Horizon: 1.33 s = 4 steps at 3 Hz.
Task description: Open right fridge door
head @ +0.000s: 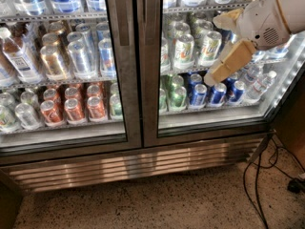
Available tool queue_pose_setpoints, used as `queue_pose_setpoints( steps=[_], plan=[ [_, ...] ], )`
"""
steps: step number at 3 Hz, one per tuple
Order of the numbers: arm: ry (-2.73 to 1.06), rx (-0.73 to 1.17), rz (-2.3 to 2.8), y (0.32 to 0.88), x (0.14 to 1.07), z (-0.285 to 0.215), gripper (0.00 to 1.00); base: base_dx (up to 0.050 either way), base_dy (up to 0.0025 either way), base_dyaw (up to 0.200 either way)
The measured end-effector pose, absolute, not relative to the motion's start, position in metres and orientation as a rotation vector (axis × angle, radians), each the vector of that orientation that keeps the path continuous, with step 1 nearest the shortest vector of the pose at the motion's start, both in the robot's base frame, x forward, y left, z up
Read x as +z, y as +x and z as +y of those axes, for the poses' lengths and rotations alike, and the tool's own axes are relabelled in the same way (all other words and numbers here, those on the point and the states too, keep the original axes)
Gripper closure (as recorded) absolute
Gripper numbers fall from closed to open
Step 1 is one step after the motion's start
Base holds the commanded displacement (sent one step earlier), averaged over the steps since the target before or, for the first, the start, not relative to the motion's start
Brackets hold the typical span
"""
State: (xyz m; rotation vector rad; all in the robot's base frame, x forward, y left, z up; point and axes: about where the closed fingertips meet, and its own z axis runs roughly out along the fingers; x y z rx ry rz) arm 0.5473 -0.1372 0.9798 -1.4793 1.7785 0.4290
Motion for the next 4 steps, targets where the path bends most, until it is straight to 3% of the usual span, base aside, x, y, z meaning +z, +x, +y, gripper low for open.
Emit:
queue_pose_setpoints(
  steps=[4],
  plan=[
    [-1.63, 0.424, 1.559, 0.574, 1.017, -0.043, 0.0, 0.0, 0.0, 0.0]
  ],
)
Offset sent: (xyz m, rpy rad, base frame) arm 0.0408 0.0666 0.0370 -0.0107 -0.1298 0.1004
